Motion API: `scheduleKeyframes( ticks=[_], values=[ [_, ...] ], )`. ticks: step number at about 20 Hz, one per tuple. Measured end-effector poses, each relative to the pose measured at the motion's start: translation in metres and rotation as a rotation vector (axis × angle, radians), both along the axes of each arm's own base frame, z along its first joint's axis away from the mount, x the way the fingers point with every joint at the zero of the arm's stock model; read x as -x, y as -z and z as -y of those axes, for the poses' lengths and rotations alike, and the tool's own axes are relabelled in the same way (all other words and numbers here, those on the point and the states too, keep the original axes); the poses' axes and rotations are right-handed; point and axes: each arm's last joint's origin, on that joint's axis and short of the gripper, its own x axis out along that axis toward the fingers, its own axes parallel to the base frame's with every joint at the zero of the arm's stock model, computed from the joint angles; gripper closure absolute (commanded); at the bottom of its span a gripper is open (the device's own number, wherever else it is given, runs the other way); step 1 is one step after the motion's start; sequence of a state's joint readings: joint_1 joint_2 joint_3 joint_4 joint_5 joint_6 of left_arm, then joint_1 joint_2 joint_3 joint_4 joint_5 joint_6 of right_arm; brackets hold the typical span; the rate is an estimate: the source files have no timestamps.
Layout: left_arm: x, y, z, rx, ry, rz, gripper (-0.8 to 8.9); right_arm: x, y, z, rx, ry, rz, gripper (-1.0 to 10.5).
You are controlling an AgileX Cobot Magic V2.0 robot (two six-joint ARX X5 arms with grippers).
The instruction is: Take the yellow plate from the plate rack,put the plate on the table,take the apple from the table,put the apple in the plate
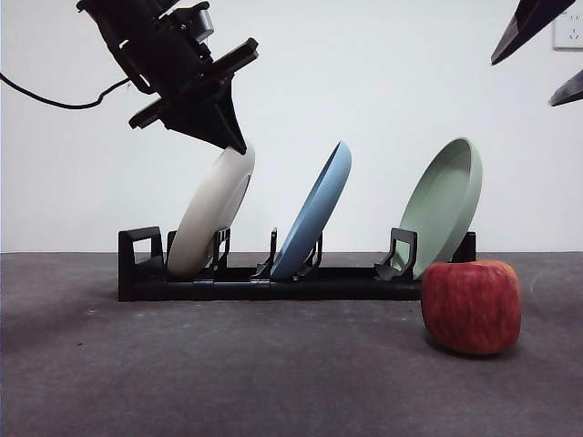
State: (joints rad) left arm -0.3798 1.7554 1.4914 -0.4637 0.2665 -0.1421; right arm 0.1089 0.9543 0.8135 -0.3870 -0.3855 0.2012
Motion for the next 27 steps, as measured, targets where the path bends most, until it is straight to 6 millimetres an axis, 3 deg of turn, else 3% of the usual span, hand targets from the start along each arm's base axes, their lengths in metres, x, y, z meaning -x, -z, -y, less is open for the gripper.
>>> scheduleKeyframes(
  ticks=[3, 6, 10, 16, 19, 22, 24, 27],
  values=[
    [0.007, -0.009, -0.003, 0.000, -0.001, 0.004, 8.22, 0.001, 0.001, 0.000, 0.002, 0.000, -0.012, 5.7],
    [0.031, -0.042, -0.008, 0.024, 0.012, 0.057, 8.22, 0.001, 0.001, 0.000, 0.002, 0.000, -0.013, 5.7],
    [0.090, -0.090, -0.014, 0.037, 0.107, 0.119, 8.22, 0.001, 0.001, 0.000, 0.002, 0.000, -0.013, 5.7],
    [0.193, -0.129, -0.029, -0.019, 0.304, 0.127, 8.22, 0.001, 0.001, 0.000, 0.005, -0.001, -0.011, 5.7],
    [0.229, -0.130, -0.028, -0.100, 0.371, 0.097, 8.22, 0.001, 0.001, 0.001, 0.005, 0.001, -0.011, 5.7],
    [0.246, -0.120, -0.011, -0.233, 0.394, 0.087, 8.22, 0.001, 0.001, 0.000, 0.005, 0.001, -0.011, 5.7],
    [0.255, -0.109, 0.005, -0.281, 0.387, 0.120, 8.22, 0.000, 0.001, 0.001, 0.005, 0.002, -0.011, 5.7],
    [0.261, -0.074, 0.033, -0.373, 0.365, 0.114, 8.23, 0.000, 0.001, 0.001, 0.018, 0.024, -0.006, 5.7]
  ],
)
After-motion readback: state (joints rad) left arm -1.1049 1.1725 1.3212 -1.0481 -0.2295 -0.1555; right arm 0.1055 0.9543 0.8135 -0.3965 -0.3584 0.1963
